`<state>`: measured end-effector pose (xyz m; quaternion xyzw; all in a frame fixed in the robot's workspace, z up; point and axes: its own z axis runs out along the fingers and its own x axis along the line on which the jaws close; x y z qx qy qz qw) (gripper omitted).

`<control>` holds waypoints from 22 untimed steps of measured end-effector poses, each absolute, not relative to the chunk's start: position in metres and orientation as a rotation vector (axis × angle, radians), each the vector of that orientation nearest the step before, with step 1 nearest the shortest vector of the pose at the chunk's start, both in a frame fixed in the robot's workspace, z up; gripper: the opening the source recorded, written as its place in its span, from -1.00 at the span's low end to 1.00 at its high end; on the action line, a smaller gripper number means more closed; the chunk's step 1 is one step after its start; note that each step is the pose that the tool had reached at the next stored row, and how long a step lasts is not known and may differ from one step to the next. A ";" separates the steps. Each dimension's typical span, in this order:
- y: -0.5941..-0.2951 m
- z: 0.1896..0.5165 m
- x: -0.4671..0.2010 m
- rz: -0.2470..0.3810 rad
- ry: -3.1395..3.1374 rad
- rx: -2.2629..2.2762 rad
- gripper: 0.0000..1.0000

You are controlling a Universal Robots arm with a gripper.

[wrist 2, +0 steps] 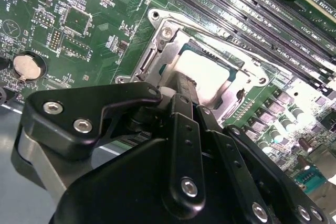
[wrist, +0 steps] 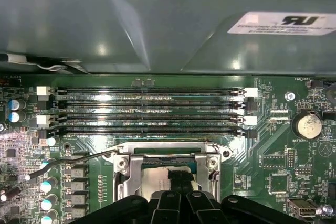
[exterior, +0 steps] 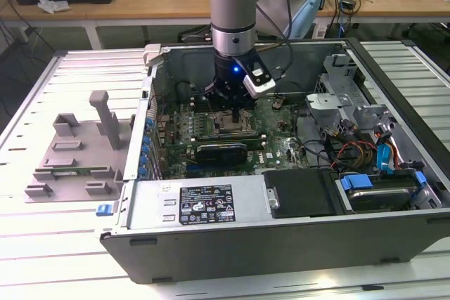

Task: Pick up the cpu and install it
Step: 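Close the cpu cover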

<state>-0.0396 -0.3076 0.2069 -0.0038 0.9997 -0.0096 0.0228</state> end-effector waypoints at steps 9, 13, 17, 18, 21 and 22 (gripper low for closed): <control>-0.308 0.210 -0.048 -0.030 3.096 -0.014 -0.79; -0.308 0.206 -0.049 -0.032 3.096 -0.016 -0.79; -0.308 0.203 -0.048 -0.033 3.096 -0.019 -0.79; -0.308 0.203 -0.047 -0.033 3.096 -0.019 -0.79; -0.308 0.203 -0.045 -0.033 3.096 -0.019 -0.79; -0.308 0.203 -0.044 -0.033 3.096 -0.019 -0.79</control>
